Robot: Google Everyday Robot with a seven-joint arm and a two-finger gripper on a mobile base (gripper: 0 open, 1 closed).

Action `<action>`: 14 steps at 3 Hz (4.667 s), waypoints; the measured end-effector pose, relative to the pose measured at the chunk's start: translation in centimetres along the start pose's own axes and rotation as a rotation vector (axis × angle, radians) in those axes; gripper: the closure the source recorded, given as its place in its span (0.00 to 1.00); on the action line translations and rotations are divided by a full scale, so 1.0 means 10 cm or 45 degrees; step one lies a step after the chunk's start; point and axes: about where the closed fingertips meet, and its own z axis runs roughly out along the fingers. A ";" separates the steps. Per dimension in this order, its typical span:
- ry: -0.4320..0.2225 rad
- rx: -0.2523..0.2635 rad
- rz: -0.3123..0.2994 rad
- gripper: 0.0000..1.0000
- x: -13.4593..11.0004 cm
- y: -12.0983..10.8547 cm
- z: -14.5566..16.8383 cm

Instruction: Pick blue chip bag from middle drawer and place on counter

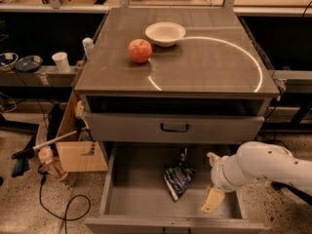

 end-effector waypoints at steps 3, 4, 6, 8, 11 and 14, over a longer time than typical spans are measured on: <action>-0.080 -0.026 -0.049 0.00 -0.48 -0.30 0.48; -0.083 -0.001 -0.066 0.00 -0.51 -0.29 0.46; -0.107 -0.081 -0.079 0.00 -0.48 -0.11 1.01; -0.115 -0.132 -0.111 0.00 -0.64 -0.34 1.65; -0.085 -0.099 -0.092 0.00 -0.45 -0.38 2.15; -0.083 -0.101 -0.089 0.41 -0.43 -0.37 2.21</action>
Offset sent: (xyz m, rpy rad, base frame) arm 0.0596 0.0544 -0.0194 0.0651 -0.0318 0.0504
